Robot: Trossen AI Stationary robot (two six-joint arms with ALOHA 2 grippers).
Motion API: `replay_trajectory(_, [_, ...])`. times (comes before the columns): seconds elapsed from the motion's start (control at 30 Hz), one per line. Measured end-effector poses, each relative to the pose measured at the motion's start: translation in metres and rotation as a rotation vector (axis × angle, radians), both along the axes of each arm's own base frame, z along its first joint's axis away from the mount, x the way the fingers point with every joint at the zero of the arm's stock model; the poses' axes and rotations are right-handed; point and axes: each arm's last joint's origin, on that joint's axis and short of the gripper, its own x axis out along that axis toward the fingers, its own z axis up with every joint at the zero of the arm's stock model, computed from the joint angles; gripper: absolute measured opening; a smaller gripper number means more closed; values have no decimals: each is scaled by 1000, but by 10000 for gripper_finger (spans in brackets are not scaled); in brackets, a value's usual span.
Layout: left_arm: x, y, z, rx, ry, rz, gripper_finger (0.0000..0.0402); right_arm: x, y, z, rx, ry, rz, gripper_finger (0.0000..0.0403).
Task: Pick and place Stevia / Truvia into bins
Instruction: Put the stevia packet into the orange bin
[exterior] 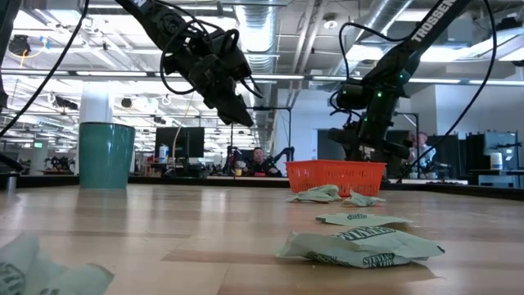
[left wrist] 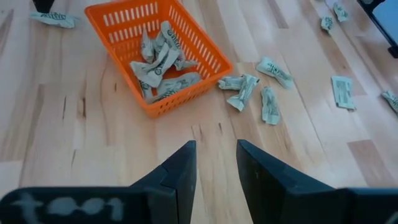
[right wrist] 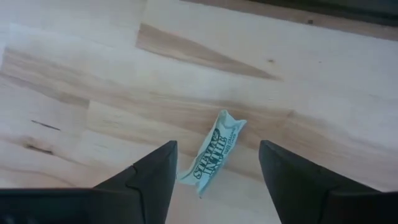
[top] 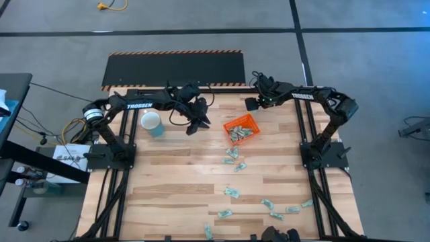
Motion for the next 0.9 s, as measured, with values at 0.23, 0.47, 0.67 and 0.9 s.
replay_trajectory(0.23, [3, -6, 0, -5, 4, -10, 102, 0, 0, 0, 1, 0, -6, 197])
replay_trajectory(0.47, [6, -12, -1, 10, 21, 1, 102, 0, 0, 0, 7, -2, -19, 197])
replay_trajectory(0.67, [7, -15, -1, 11, 22, -8, 102, 0, 1, 0, 12, 1, -20, 197])
replay_trajectory(0.9, [7, -15, -1, 12, 23, -7, 103, 4, 1, -15, 49, 23, -25, 197])
